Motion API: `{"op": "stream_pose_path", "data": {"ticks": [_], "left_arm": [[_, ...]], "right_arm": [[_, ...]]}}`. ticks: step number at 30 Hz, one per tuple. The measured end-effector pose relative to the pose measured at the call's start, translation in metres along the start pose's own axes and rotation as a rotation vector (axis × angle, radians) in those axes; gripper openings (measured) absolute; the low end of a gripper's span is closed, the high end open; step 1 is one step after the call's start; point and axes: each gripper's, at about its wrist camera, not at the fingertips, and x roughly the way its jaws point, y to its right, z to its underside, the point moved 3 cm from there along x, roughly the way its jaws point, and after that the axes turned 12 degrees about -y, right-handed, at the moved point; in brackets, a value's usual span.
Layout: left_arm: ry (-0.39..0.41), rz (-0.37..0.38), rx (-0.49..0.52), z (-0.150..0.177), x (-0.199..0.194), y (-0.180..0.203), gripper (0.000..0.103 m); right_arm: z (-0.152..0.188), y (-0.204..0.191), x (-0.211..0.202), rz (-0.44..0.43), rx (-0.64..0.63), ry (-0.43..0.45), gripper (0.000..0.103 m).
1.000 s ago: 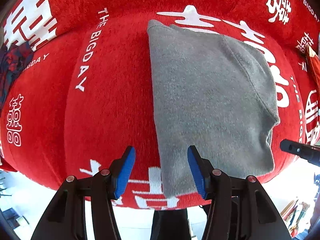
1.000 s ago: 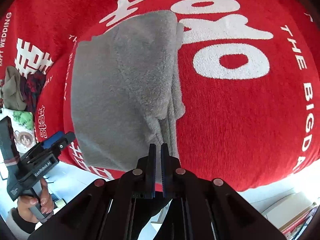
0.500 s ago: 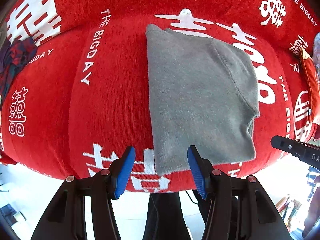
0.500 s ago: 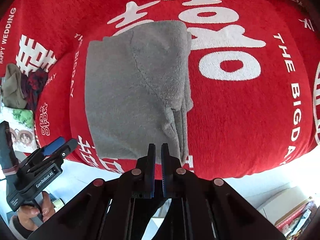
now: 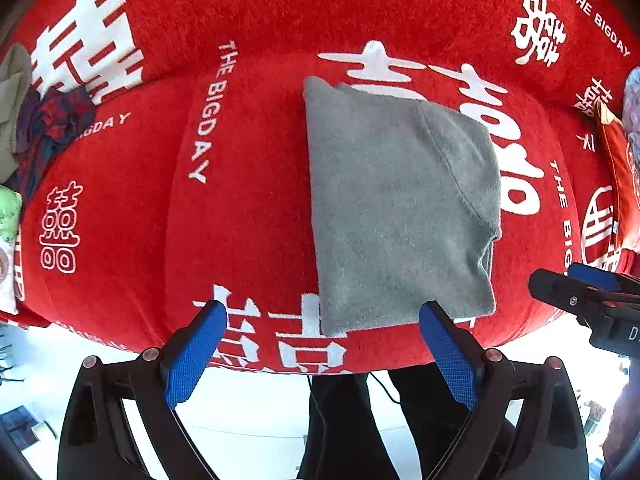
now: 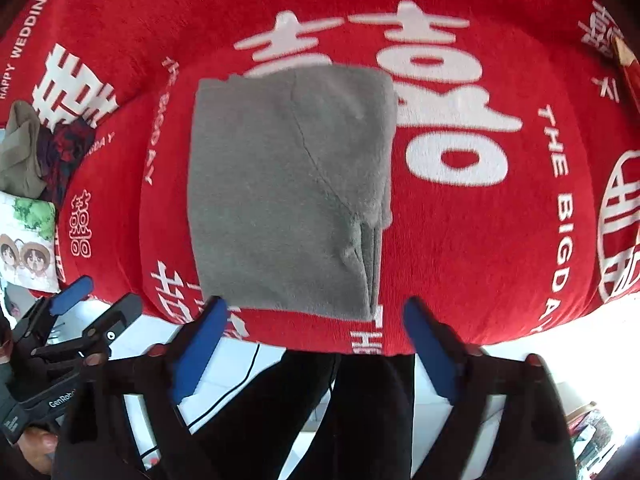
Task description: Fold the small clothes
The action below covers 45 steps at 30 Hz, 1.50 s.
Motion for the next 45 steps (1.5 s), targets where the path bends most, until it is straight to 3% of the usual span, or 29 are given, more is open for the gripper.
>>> {"op": "stream_pose_path", "data": {"ticks": [2, 4, 5, 7, 10, 16, 25, 29, 34, 45], "left_arm": [[0.030, -0.032, -0.006, -0.002, -0.007, -0.001, 0.097], [0.064, -0.070, -0.008, -0.005, -0.015, -0.001, 0.097], [0.081, -0.081, -0.010, -0.006, -0.020, -0.001, 0.097], [0.102, -0.058, -0.019, -0.008, -0.027, -0.003, 0.097], [0.112, 0.003, -0.042, -0.012, -0.034, -0.007, 0.097], [0.115, 0.030, -0.050, -0.018, -0.045, -0.004, 0.097], [0.066, -0.013, 0.023, -0.013, -0.050, 0.013, 0.097], [0.083, -0.062, 0.028, -0.008, -0.053, 0.016, 0.098], [0.094, -0.061, 0.002, -0.006, -0.057, 0.013, 0.098], [0.084, -0.055, -0.024, -0.009, -0.056, 0.011, 0.098]], "right_arm": [[-0.002, -0.002, -0.006, 0.055, 0.007, 0.021, 0.093], [-0.003, -0.004, -0.014, 0.105, 0.017, 0.054, 0.103], [-0.003, -0.004, -0.018, 0.118, 0.021, 0.069, 0.103], [-0.005, -0.005, -0.024, 0.143, 0.024, 0.082, 0.103], [-0.005, -0.007, -0.031, 0.148, 0.017, 0.087, 0.103], [-0.002, -0.013, -0.043, 0.136, 0.013, 0.100, 0.103], [0.000, -0.018, -0.057, 0.135, 0.020, 0.130, 0.103], [0.000, -0.021, -0.065, 0.155, 0.019, 0.158, 0.103], [0.001, -0.024, -0.074, 0.174, 0.011, 0.195, 0.103], [0.003, -0.023, -0.074, 0.171, 0.020, 0.185, 0.103]]}}
